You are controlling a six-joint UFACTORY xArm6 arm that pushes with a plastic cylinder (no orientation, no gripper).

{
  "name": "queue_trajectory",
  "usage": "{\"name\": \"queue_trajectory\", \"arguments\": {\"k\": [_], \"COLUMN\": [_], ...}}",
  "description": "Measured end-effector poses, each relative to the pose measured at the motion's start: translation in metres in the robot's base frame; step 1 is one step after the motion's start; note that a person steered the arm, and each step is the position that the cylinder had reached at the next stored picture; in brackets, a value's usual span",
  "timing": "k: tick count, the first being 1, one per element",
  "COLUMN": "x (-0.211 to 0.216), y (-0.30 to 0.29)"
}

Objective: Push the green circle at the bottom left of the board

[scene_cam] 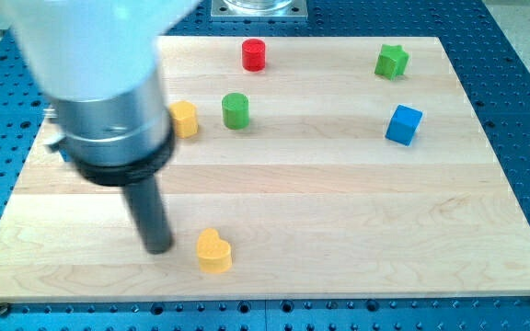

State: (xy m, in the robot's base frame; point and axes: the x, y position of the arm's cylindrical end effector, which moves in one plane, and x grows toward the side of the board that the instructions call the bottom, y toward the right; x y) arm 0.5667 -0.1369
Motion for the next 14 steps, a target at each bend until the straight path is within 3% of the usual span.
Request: {"name": "queue_trajectory", "arguments": {"k": [2, 3, 4, 5, 7, 9, 14], "x": [-0.063, -0.063, -0.088, -0.145, -0.219, -0.200, -0.212], "y": [0.033, 0.030, -0.034, -0.075, 0.010, 0.101, 0.122]}}
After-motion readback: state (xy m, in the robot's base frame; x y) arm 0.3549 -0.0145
